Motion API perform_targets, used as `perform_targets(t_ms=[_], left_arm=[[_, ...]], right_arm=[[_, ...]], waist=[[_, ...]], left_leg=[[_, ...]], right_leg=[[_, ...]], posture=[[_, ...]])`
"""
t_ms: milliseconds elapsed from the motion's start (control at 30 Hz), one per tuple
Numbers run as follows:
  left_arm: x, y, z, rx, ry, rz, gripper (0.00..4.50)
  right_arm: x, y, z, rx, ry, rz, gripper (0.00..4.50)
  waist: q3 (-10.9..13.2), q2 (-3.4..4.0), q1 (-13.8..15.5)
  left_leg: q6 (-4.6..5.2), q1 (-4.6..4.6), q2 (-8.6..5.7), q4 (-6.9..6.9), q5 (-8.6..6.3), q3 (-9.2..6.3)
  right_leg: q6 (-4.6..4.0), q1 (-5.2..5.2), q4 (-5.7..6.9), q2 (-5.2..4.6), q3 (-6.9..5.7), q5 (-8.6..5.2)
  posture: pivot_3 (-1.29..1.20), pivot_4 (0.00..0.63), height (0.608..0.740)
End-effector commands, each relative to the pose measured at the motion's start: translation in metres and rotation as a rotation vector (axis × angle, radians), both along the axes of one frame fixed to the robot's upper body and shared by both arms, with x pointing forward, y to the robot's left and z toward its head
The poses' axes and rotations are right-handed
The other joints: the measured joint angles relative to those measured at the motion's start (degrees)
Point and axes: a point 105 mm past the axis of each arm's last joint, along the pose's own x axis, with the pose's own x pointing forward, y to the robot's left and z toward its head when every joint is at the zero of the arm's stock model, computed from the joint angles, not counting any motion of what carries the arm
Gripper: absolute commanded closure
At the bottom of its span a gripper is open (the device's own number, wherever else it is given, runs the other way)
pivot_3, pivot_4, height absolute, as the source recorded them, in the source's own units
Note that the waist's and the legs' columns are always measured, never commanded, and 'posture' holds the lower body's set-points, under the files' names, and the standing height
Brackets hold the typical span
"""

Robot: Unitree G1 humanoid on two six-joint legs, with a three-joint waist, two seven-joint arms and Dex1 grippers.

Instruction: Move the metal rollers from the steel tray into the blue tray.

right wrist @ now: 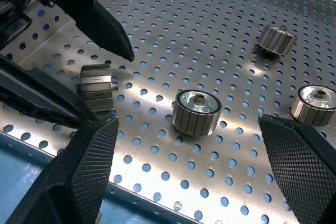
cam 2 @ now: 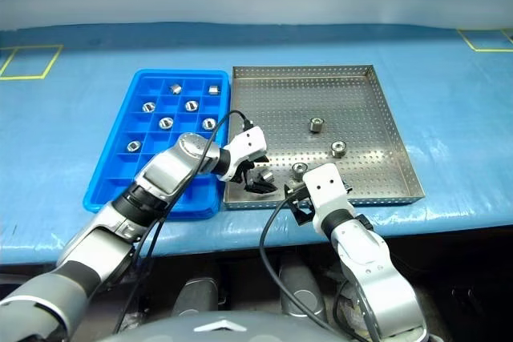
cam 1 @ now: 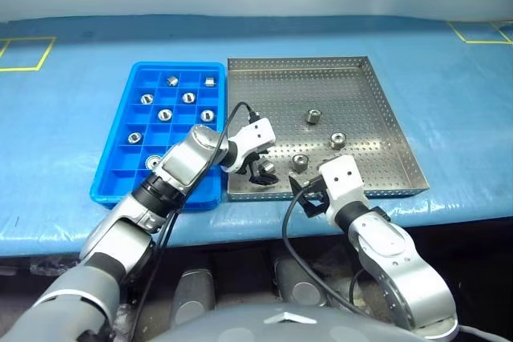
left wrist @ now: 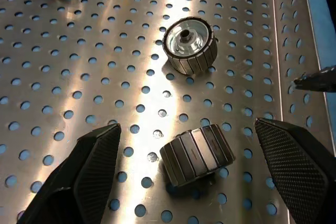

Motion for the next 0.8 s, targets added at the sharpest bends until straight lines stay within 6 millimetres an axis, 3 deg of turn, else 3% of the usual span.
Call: perform_targets(t_ms=[33,100,300,533,800], left_arm=[[0.004,-0.005,0.004,0.021,-0.033,-0.022,0.21],[0.005,-0.004,0.002,0.033,-0.036,-0.018,0.63],[0.011,-0.001,0.013,-0.026,-0.072,0.051,2.60],[0.031,0.026,0.049,-0.221,-0.181,0.347,2.61],[0.035,0.103,0.077,-0.346,-0.385,0.777,2.61]], right_arm=[[0.001,0.002,0.017,0.010,-0.073,-0.001,0.00],[0.002,0.002,0.017,0.010,-0.075,0.000,0.00],[0.003,0.006,0.017,0.011,-0.078,0.018,0.00],[0.007,0.018,0.017,0.016,-0.074,0.100,0.00],[0.019,0.047,0.018,0.016,-0.071,0.273,0.00]], waist=[[0.0,0.00,-0.3],[0.0,0.00,-0.5],[0.0,0.00,-1.2],[0.0,0.01,-1.0],[0.0,0.00,2.2]], left_leg=[[0.00,0.00,0.00,0.00,0.00,0.00],[0.00,0.00,0.00,0.00,0.00,0.00],[0.00,0.00,0.00,-0.01,0.00,0.00],[0.01,0.01,0.02,-0.02,0.00,-0.01],[0.01,0.09,0.02,-0.03,0.00,-0.01]], right_leg=[[0.00,0.00,0.00,0.00,0.00,0.00],[0.00,0.00,0.00,0.00,0.01,0.00],[0.01,-0.01,0.00,0.00,0.02,0.01],[0.04,-0.01,0.02,0.02,0.04,0.02],[0.30,0.04,0.04,0.06,0.07,0.18]], posture=[[-0.24,0.150,0.740],[-0.24,0.150,0.740],[-0.22,0.150,0.740],[-0.14,0.150,0.740],[0.00,0.150,0.740]])
